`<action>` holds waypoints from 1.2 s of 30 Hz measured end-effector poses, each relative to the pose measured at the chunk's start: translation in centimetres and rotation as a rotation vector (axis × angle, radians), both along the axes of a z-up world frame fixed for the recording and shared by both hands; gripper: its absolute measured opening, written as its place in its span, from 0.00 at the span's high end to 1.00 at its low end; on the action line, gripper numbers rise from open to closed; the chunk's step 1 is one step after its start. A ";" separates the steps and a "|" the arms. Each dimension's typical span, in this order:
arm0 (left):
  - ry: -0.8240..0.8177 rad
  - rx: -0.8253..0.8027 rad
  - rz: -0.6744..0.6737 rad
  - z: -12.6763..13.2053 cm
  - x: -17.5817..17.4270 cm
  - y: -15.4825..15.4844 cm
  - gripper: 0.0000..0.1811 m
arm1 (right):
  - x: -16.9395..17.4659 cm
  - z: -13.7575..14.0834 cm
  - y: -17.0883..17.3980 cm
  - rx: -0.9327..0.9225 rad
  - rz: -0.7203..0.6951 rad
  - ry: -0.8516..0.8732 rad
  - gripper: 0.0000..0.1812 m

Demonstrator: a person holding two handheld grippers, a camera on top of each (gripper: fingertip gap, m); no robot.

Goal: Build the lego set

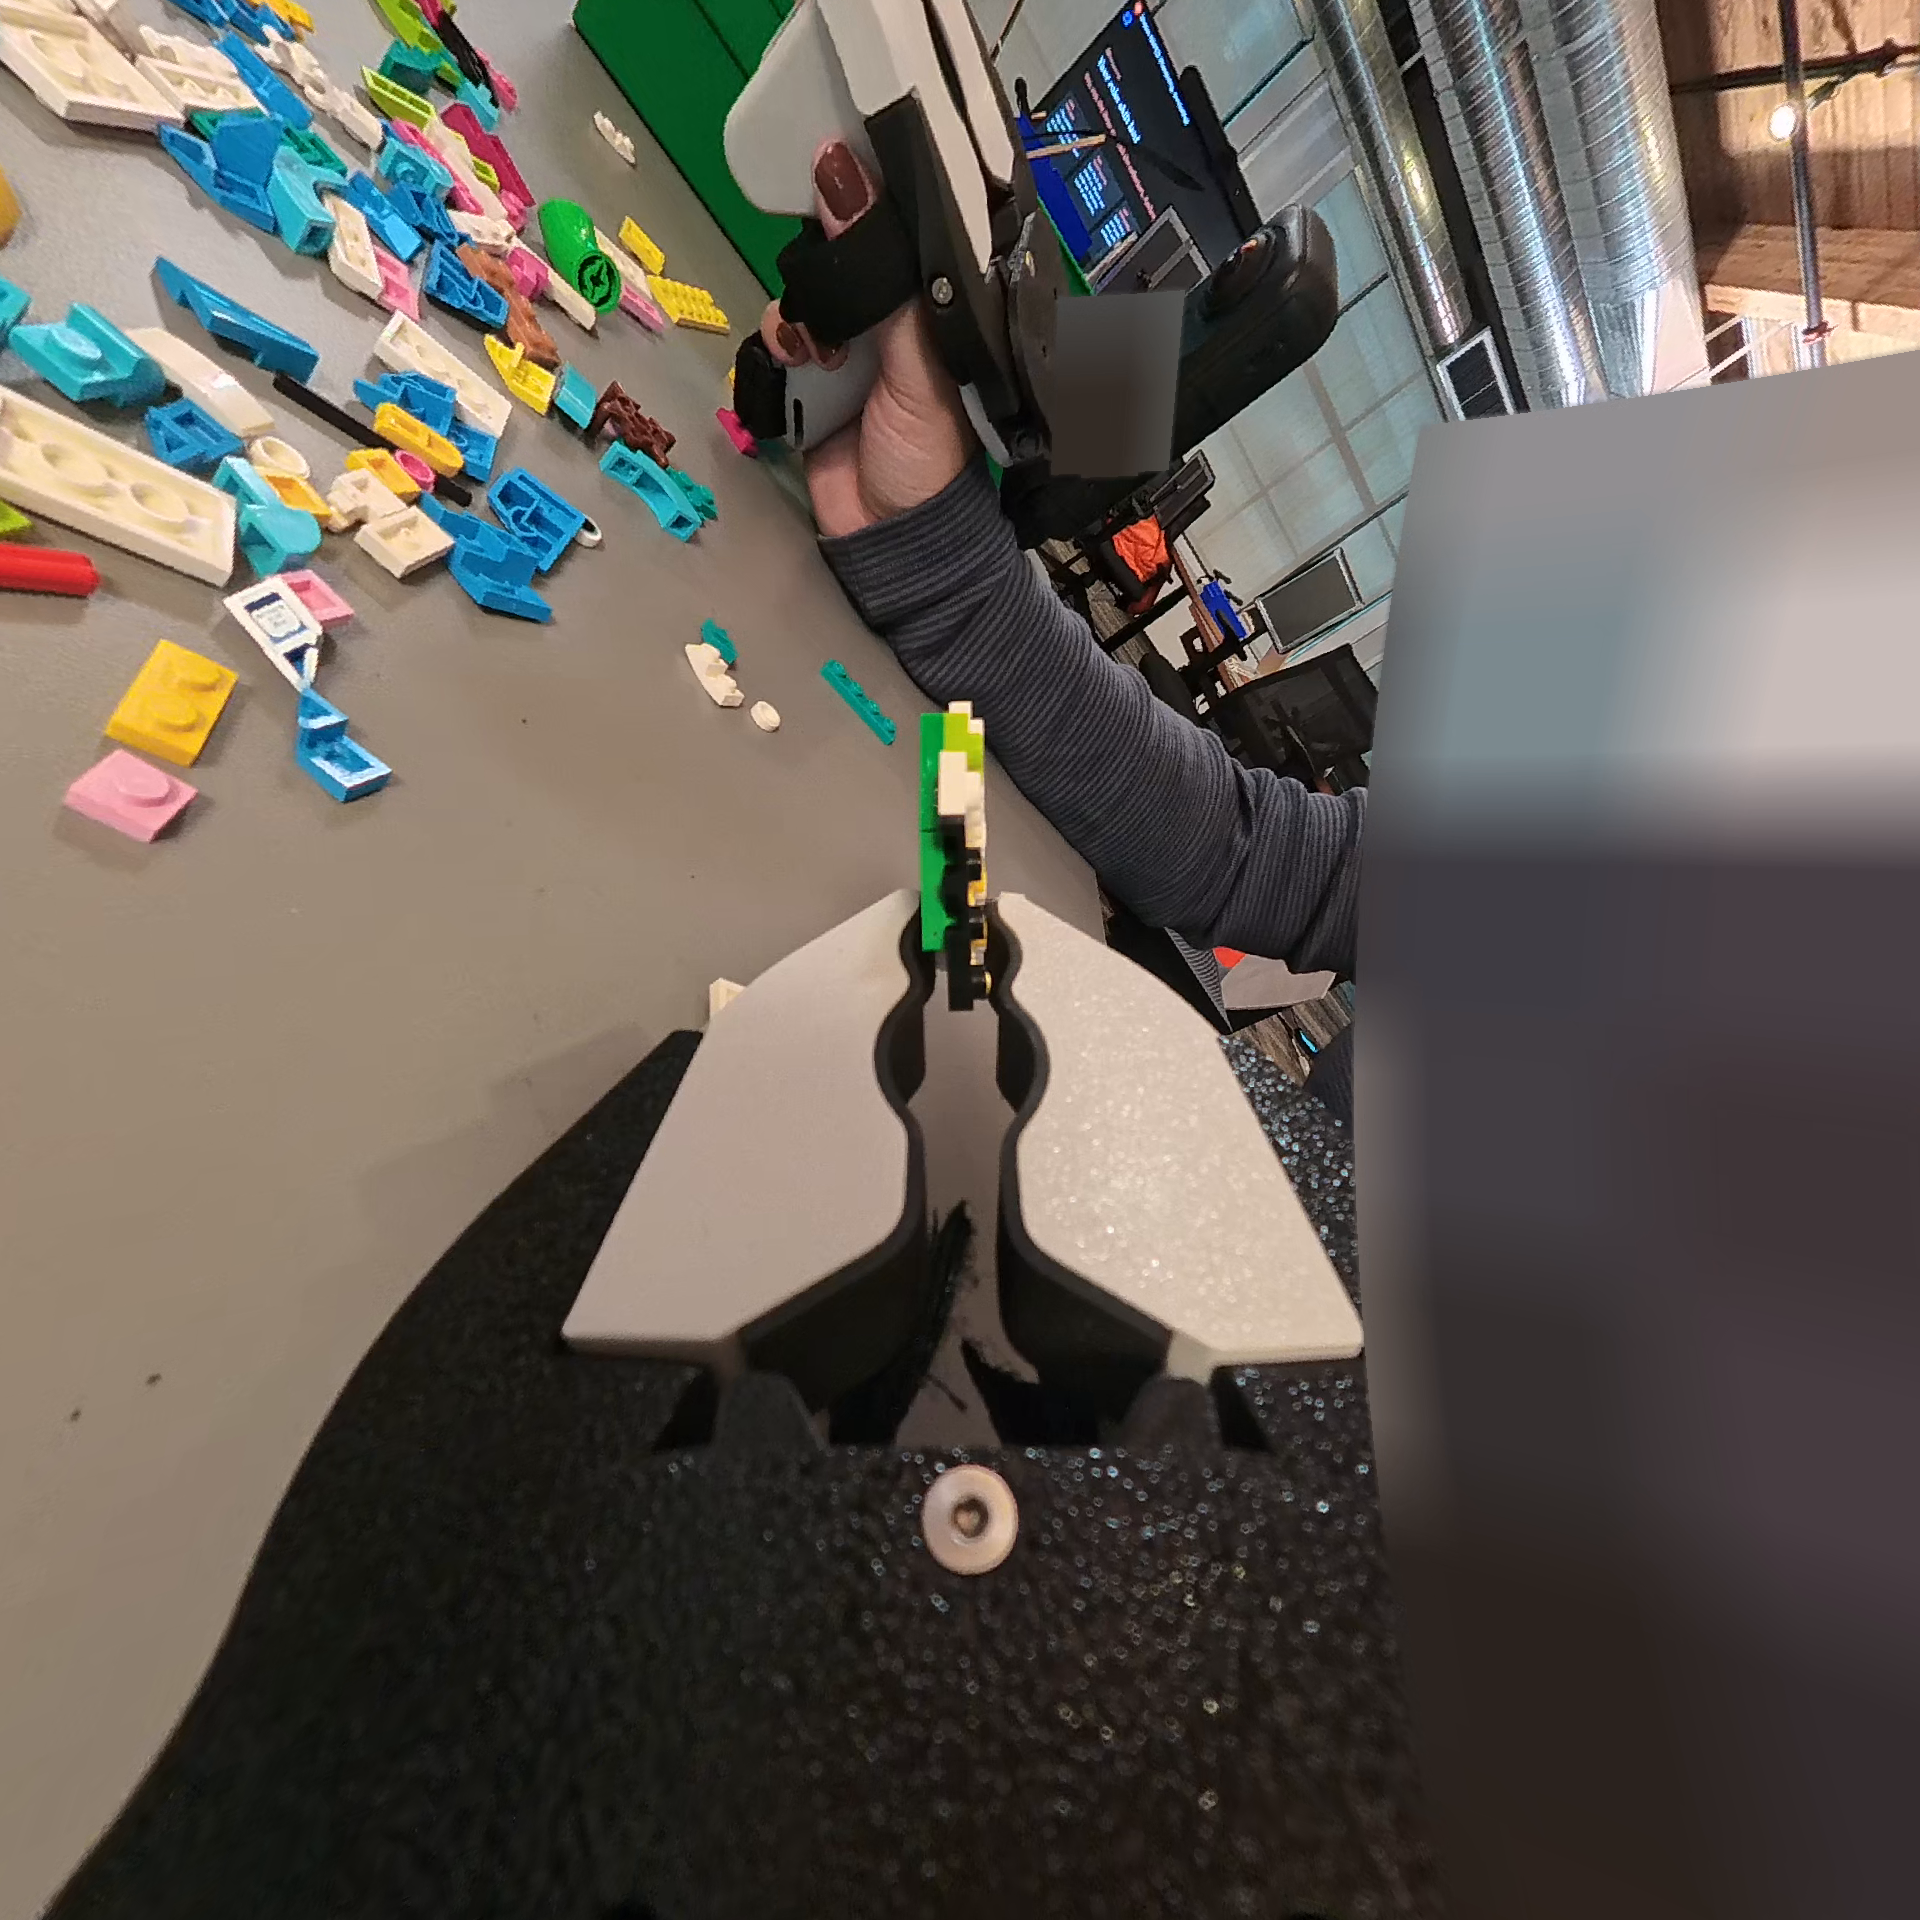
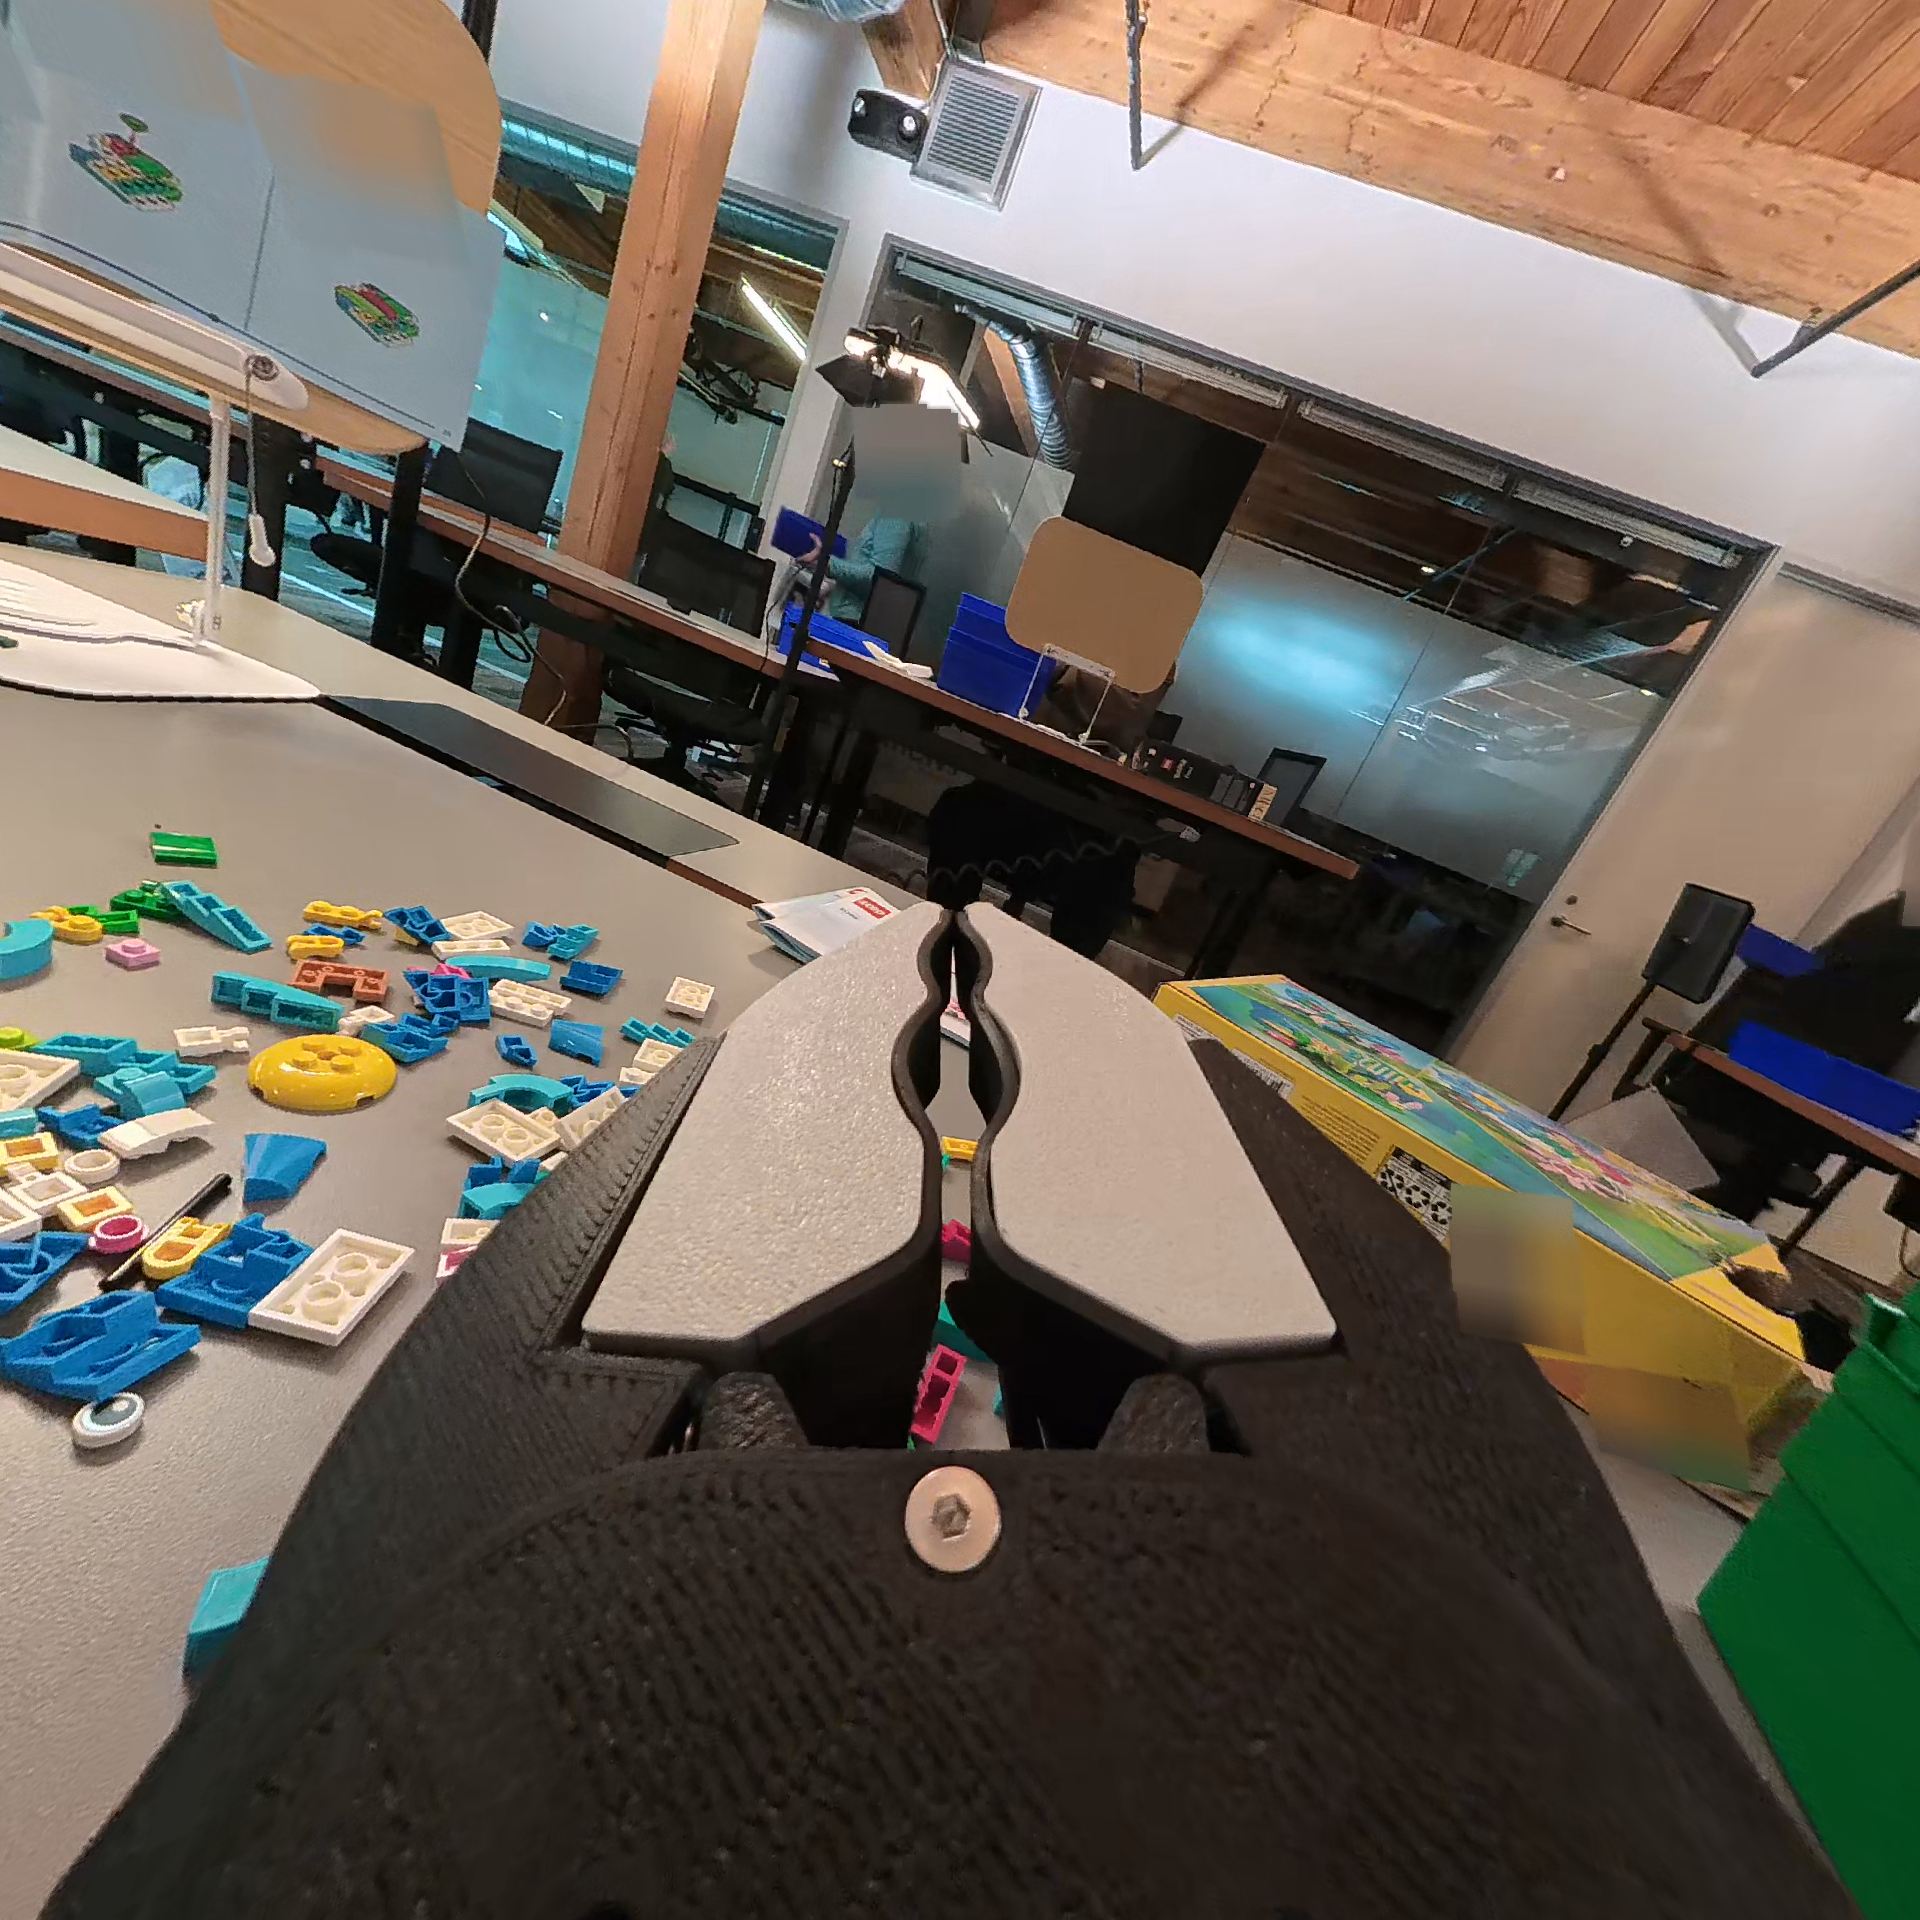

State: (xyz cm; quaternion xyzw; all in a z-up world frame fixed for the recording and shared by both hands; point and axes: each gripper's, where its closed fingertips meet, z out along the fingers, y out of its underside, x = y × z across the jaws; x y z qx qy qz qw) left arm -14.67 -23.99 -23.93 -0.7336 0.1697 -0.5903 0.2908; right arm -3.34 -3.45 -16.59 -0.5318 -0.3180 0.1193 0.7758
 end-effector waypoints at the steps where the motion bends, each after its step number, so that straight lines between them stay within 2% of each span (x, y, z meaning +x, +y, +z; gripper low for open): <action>1: 0.000 0.000 0.000 0.0 0.0 0.0 0.96 | 0.0 0.0 0.0 0.000 0.000 -0.001 1.00; 20: 0.000 0.001 -0.003 0.0 0.0 -0.1 0.96 | -0.4 -0.2 -0.1 0.008 0.008 -0.022 1.00; 22: -0.060 0.012 -0.028 0.9 -0.1 -0.5 0.96 | -0.4 -0.1 -0.1 0.008 0.009 -0.021 1.00; 25: -0.192 0.007 -0.005 3.2 -2.1 -0.6 0.96 | -0.4 -0.1 -0.2 0.009 0.011 -0.019 1.00; 30: -0.131 0.098 0.198 5.3 -7.6 0.4 0.96 | -0.6 -0.2 -0.2 0.014 0.013 -0.030 1.00; 36: -0.120 0.089 0.271 5.2 -10.5 0.4 0.96 | -0.6 -0.2 -0.2 0.018 0.014 -0.031 1.00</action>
